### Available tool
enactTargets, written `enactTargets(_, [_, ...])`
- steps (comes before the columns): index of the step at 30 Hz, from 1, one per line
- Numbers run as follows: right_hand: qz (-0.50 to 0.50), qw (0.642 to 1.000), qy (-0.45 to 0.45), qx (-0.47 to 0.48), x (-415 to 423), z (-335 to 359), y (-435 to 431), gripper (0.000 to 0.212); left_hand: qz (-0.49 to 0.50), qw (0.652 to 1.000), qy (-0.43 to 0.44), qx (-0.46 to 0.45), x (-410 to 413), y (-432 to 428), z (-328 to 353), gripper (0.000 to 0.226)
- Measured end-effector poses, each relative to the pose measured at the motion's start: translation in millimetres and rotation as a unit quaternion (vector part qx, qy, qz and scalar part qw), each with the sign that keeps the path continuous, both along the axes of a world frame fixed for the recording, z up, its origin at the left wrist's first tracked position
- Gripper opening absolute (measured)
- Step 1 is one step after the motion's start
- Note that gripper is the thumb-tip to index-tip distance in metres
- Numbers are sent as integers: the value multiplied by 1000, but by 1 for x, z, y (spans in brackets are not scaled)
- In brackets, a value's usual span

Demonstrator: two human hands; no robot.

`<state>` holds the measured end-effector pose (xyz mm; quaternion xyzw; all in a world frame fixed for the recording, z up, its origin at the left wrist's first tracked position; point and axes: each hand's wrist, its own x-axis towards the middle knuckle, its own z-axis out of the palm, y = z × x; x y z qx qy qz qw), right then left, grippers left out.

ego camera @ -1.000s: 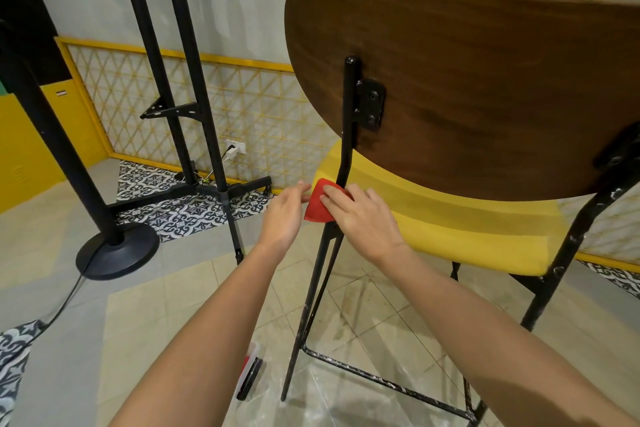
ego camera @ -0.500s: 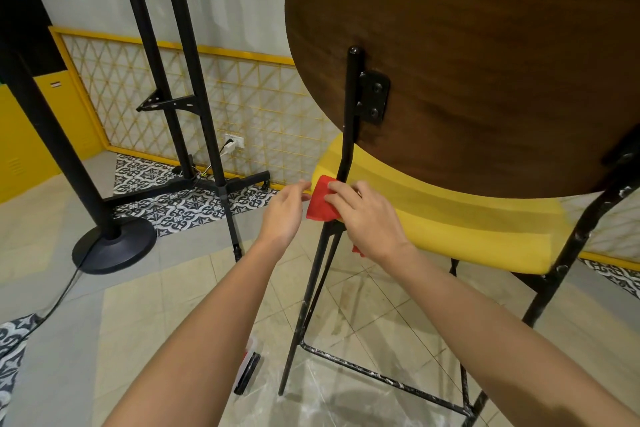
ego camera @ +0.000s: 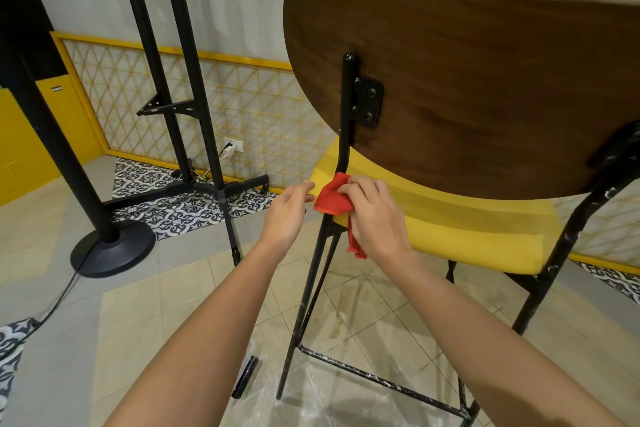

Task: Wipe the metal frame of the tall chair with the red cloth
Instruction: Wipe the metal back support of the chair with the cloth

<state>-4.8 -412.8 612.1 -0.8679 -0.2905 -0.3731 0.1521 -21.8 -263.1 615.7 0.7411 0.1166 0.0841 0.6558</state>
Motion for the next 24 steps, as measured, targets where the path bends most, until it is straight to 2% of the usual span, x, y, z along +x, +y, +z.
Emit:
enactTargets(4, [-16, 997, 61, 36, -4, -14, 1, 36, 1, 1000, -5, -7, -1, -4, -1, 31])
enactTargets(6, [-18, 997, 77, 19, -6, -25, -2, 35, -4, 1000, -4, -6, -3, -5, -4, 32])
enactTargets(10, [-32, 998, 40, -23, -6, -30, -6, 45, -8, 1000, 4, 3, -4, -5, -9, 36])
enactTargets(14, [-34, 998, 16, -53, -8, -35, -3, 46, 1, 1000, 12, 1, -2, -1, -12, 35])
enactTargets(20, [-24, 993, -21, -115, -14, -43, 0, 39, -1, 1000, 20, 7, 1, -5, -18, 32])
enactTargets(24, [-3, 977, -46, -207, -12, -42, -4, 29, 1, 1000, 22, 8, 1, -9, -21, 33])
